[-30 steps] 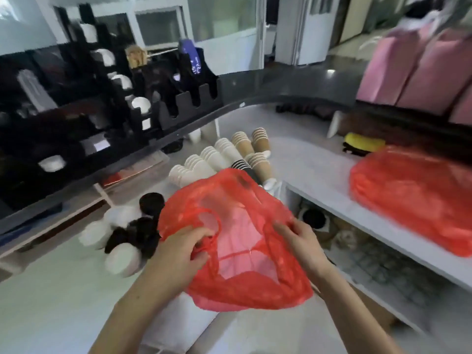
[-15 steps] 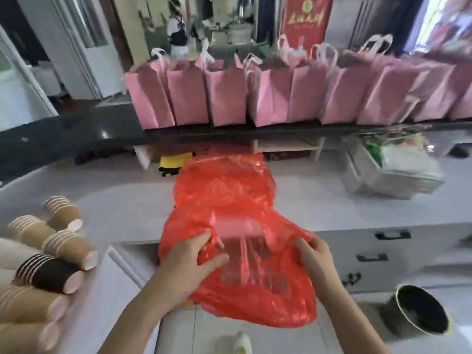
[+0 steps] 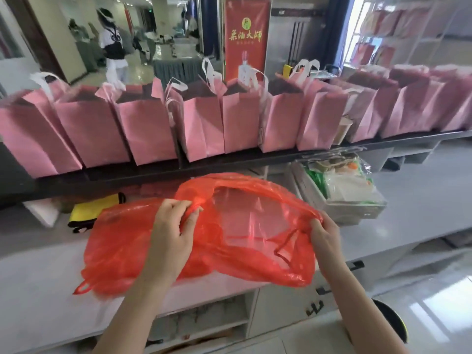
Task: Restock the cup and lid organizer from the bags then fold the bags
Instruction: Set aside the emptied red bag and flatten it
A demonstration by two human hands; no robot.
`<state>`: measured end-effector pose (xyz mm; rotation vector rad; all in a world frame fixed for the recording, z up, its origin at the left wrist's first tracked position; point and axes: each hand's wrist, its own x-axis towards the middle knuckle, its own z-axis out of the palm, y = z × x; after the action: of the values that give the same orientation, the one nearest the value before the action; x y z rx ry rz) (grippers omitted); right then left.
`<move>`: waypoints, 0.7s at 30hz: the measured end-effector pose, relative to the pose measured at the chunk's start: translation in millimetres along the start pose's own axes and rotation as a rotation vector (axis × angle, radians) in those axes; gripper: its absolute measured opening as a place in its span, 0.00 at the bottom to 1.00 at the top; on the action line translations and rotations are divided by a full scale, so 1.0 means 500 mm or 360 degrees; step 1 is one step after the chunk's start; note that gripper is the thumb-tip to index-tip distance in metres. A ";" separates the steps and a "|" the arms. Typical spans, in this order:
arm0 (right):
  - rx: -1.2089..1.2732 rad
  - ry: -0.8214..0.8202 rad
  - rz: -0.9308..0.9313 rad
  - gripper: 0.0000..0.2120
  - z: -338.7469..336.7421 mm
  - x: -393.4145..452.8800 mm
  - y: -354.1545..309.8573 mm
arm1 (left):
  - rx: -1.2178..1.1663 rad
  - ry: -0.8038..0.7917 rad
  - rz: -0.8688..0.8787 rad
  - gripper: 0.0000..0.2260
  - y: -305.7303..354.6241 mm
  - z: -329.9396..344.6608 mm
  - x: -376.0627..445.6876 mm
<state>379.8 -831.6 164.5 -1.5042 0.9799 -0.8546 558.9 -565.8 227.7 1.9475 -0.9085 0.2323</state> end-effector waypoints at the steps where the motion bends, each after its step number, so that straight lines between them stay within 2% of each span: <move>1: 0.0005 0.0003 -0.0012 0.14 -0.002 0.028 0.003 | 0.0012 0.0034 -0.0007 0.14 -0.008 0.026 0.020; 5: 0.0023 -0.0067 -0.0077 0.19 -0.005 0.129 0.022 | 0.0047 0.0096 -0.0022 0.09 -0.042 0.121 0.081; 7: -0.0038 -0.0154 -0.0099 0.21 0.000 0.183 0.038 | 0.0073 0.0065 -0.0105 0.14 -0.060 0.167 0.095; 9: -0.0183 -0.0229 -0.0117 0.25 0.011 0.233 0.061 | 0.0097 0.0021 -0.0249 0.17 -0.083 0.215 0.099; 12: -0.0601 -0.0368 -0.0178 0.36 0.024 0.302 0.101 | 0.0201 -0.0097 -0.0506 0.21 -0.123 0.295 0.092; 15: -0.1016 -0.0720 -0.0237 0.42 0.032 0.353 0.158 | 0.0284 -0.0195 -0.0788 0.24 -0.167 0.365 0.066; 17: -0.1281 -0.0982 -0.0189 0.45 0.034 0.382 0.204 | 0.0403 -0.0366 -0.0906 0.24 -0.184 0.405 0.042; 19: -0.1453 -0.1217 -0.0126 0.45 0.035 0.403 0.242 | 0.0535 -0.0584 -0.0937 0.22 -0.198 0.435 0.011; 21: -0.1422 -0.1393 -0.0030 0.46 0.037 0.420 0.273 | 0.0701 -0.0693 -0.0883 0.18 -0.217 0.456 -0.025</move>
<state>462.7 -1025.6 28.1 -2.3217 0.6670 0.3526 578.5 -715.7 25.1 2.6389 -0.5688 -0.3586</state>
